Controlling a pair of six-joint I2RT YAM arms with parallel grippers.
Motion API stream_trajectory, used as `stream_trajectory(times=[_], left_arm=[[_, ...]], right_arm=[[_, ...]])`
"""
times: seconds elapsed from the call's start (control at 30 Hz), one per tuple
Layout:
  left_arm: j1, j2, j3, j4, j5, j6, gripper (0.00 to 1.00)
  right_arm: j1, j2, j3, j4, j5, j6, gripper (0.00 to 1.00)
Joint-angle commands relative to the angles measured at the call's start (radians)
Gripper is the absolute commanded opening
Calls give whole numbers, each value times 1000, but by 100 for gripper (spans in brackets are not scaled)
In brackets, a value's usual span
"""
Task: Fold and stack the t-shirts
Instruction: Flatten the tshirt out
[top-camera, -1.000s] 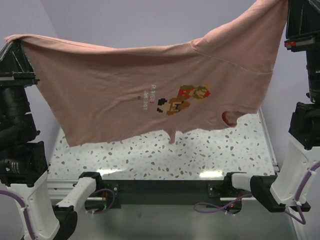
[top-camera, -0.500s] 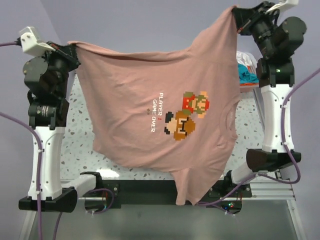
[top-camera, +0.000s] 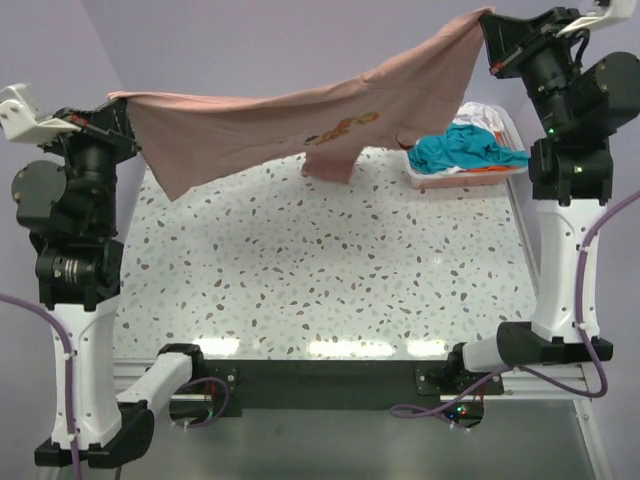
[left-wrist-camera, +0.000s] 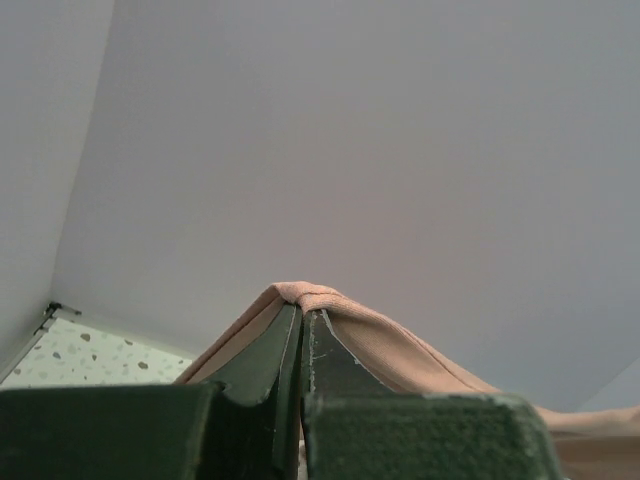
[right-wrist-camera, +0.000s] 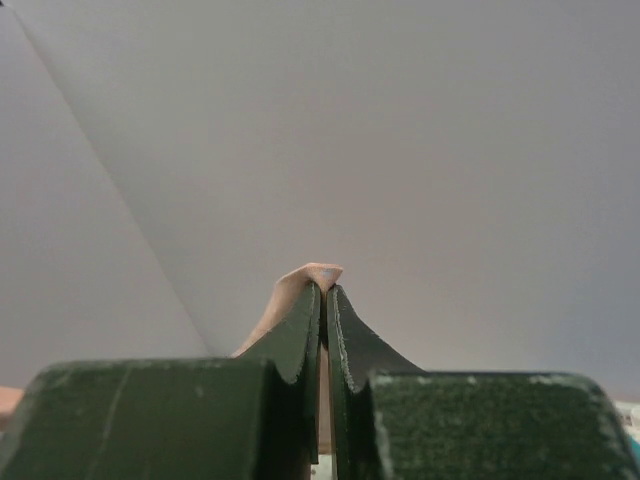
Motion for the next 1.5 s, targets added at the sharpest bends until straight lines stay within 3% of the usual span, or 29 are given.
stream_trajectory(times=[0.0,0.23,0.6,0.83,1.1,1.13,1.17,1.2,1.23,1.27,1.3,1.47], left_arm=[[3,-75,-3,129,-71,30,0],[3,-199,-9,192,-167,68,0],[3,-171,65,172,-199,108,0],[3,-44,-165,167,-236,95,0],[20,187,-398,296,-254,150,0],[46,254,-400,298,-242,153,7],[49,288,-401,293,-234,151,31],[54,351,-404,298,-222,151,58],[57,384,-398,288,-222,153,58],[57,416,-389,275,-213,154,73],[57,446,-372,252,-205,150,77],[55,525,-300,114,-96,113,85]], right_arm=[[-2,-79,62,113,4,-2,0],[-3,-111,188,128,-4,0,0],[-3,3,325,180,-3,18,0],[-2,244,288,197,-58,40,0],[106,578,171,139,-24,-91,0],[109,656,179,130,-6,-89,3],[110,704,194,119,-7,-72,13],[110,785,248,78,-16,-55,54],[112,827,282,47,-16,-55,74],[113,855,309,15,-15,-55,89],[118,870,323,-20,-13,-58,99],[150,731,78,49,22,-109,99]])
